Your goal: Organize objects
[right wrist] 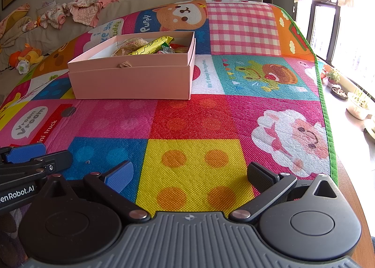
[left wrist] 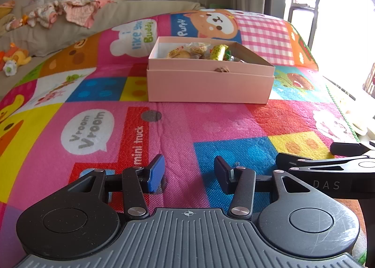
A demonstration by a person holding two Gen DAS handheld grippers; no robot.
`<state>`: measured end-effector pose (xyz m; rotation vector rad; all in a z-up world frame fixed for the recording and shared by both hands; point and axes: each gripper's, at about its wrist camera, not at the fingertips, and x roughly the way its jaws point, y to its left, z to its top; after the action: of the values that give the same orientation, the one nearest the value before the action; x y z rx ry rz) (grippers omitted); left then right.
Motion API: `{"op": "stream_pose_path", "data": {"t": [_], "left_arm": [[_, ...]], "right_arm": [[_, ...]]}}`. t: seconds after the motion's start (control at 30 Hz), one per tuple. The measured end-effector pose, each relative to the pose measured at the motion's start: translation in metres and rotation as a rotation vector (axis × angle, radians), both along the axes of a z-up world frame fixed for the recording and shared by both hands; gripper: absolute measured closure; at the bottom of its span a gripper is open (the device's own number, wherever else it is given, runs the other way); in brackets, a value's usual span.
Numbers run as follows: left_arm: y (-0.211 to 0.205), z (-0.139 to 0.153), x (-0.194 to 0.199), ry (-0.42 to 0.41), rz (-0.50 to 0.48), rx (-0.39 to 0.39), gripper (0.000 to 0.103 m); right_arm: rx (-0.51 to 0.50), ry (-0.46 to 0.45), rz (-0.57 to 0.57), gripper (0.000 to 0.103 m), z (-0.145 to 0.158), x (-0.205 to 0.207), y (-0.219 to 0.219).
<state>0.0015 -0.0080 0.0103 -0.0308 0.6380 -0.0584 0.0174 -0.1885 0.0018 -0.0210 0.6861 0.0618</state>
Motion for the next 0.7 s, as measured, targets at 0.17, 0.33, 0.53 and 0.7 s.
{"op": "stream_pose_path", "data": {"t": [0.17,0.33,0.53,0.7], "left_arm": [[0.0026,0.0003,-0.0003,-0.002,0.000,-0.023,0.051],[0.0033,0.0002,0.0002,-0.002,0.000,-0.028,0.051],[0.0034,-0.0005,0.0003,-0.001,0.000,-0.020,0.051],[0.0033,-0.0006,0.0005,-0.001,0.000,-0.022,0.051]], "right_arm": [[0.000,0.000,0.000,0.000,0.0002,0.0000,0.0000],[0.000,0.000,0.000,0.000,0.0002,0.0000,0.0000],[0.000,0.000,0.000,0.000,0.0002,0.0001,0.0000],[0.000,0.000,0.000,0.000,0.0002,0.0000,0.0000]]}}
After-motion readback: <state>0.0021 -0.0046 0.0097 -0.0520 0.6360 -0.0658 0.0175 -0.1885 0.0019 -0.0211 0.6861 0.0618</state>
